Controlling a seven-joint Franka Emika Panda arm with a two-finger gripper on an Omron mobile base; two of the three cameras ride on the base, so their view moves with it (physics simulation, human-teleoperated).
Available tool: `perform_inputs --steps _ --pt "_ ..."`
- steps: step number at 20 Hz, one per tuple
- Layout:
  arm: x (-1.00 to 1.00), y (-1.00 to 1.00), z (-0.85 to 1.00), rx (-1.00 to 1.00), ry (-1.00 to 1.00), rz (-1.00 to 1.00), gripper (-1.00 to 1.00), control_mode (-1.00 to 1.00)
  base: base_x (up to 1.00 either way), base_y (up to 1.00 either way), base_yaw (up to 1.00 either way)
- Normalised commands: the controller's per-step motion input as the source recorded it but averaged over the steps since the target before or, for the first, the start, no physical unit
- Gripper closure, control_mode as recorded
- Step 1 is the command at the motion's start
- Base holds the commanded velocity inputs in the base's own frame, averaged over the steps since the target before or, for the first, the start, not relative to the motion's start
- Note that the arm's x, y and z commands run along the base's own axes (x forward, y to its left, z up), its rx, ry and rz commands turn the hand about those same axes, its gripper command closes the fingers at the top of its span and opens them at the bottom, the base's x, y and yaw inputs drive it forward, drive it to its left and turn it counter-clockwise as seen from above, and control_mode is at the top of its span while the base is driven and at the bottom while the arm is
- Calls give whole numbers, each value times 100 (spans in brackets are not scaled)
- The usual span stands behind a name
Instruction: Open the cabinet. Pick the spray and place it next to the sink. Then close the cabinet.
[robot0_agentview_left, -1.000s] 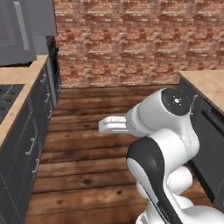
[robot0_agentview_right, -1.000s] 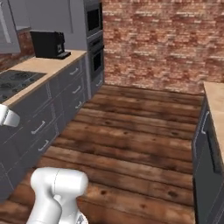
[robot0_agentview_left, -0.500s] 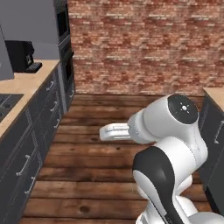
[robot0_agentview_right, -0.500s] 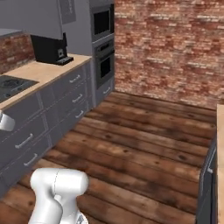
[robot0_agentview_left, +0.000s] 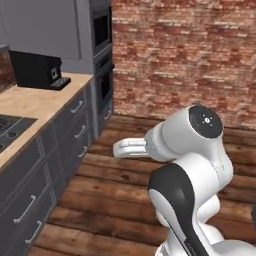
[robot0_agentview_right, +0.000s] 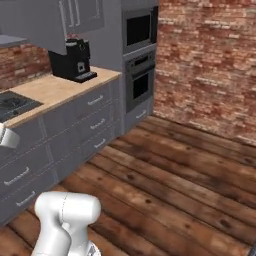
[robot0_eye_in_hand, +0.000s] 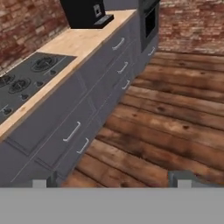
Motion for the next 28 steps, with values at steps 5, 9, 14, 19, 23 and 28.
perform_inputs --steps 5,9,14,19,23,28 --pt "0 0 0 0 0 0 -100 100 100 -32 72" --pt "0 0 0 0 0 0 -100 100 100 -44 88" --pt "0 0 0 0 0 0 -100 100 100 -39 90" --pt "0 0 0 0 0 0 -100 100 100 -9 75" --pt "0 0 0 0 0 0 -100 100 99 -5 27" --pt "0 0 0 0 0 0 -100 100 15 12 -2"
